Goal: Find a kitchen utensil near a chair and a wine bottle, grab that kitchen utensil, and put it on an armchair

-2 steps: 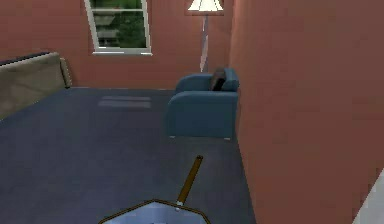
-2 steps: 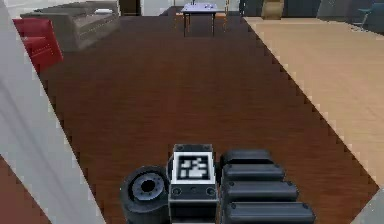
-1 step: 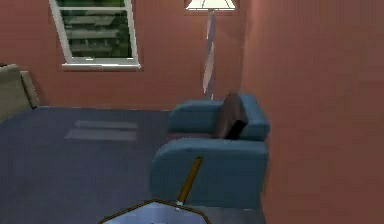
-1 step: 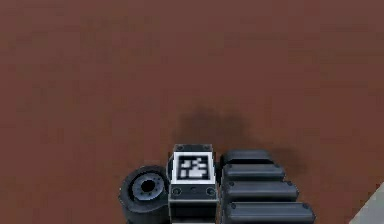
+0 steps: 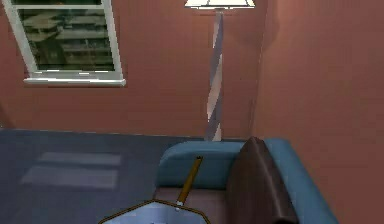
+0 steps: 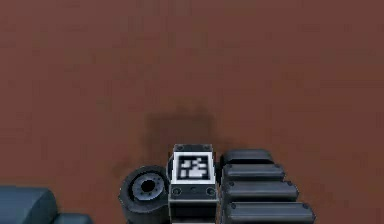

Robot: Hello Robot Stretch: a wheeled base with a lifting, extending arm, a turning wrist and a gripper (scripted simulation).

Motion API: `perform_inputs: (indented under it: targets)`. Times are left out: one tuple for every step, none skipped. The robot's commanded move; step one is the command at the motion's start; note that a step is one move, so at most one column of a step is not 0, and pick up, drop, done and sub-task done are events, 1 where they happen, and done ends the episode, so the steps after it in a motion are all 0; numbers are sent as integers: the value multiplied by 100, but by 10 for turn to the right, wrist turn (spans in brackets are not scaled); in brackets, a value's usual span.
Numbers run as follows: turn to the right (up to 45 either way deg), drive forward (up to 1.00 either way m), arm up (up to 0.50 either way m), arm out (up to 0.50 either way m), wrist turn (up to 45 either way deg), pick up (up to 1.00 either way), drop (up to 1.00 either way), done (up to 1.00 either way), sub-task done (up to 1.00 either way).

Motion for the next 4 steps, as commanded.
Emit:
perform_inputs:
  targets:
    - [150, 0, 0, 0, 0, 0, 0, 0, 0]
    - [-90, 0, 0, 0, 0, 0, 0, 0, 0]
    - [90, 0, 0, 0, 0, 0, 0, 0, 0]
    - [-90, 0, 0, 0, 0, 0, 0, 0, 0]
